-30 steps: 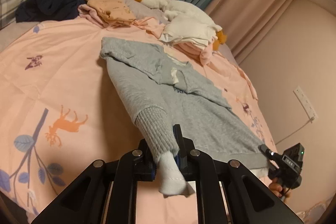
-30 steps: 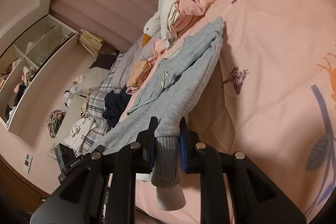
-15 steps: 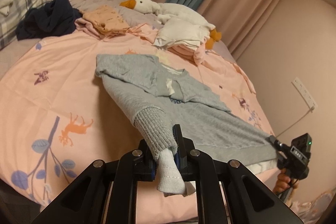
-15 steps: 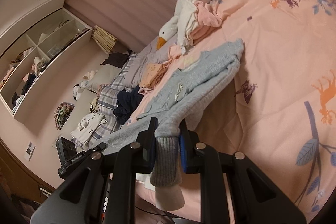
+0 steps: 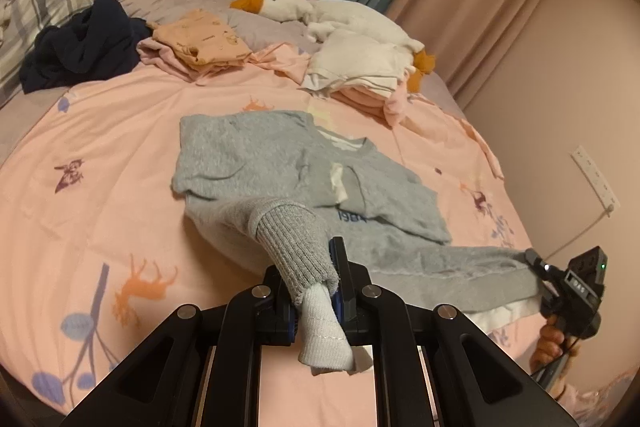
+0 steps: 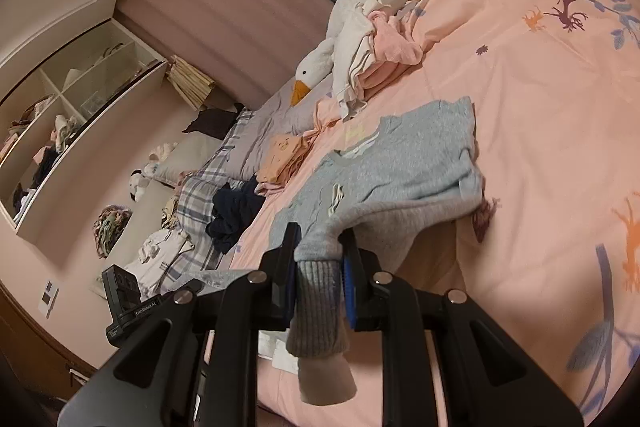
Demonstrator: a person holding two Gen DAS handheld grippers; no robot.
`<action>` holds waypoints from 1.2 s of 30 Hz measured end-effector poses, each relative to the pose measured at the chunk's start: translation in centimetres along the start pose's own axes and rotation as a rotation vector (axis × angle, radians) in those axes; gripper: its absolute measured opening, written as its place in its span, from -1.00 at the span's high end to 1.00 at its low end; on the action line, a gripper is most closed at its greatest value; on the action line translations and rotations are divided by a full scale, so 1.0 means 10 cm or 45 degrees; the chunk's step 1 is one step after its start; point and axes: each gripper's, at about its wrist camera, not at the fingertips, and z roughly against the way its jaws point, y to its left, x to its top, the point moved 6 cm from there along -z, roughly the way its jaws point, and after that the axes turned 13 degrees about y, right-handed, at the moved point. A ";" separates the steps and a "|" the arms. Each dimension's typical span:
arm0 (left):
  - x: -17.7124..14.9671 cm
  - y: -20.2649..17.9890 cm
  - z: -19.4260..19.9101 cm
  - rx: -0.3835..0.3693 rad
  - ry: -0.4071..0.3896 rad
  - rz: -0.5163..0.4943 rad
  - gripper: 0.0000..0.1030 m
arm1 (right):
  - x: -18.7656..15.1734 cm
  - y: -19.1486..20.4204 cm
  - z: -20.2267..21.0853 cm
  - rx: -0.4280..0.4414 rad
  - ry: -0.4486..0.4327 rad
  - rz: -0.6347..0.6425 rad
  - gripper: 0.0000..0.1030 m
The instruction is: Fold small clothes
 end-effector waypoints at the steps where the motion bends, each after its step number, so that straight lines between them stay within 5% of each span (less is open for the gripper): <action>1: 0.05 0.01 -0.03 0.000 -0.001 -0.002 0.79 | 0.06 -0.01 -0.03 -0.010 -0.002 0.001 0.62; 29: 1.32 0.30 -0.99 0.037 0.092 0.066 0.79 | 1.36 -0.50 -0.93 -0.139 0.023 -0.119 0.61; 36: 1.65 0.41 -1.39 0.110 0.152 0.080 0.79 | 1.67 -0.68 -1.25 -0.182 0.059 -0.166 0.61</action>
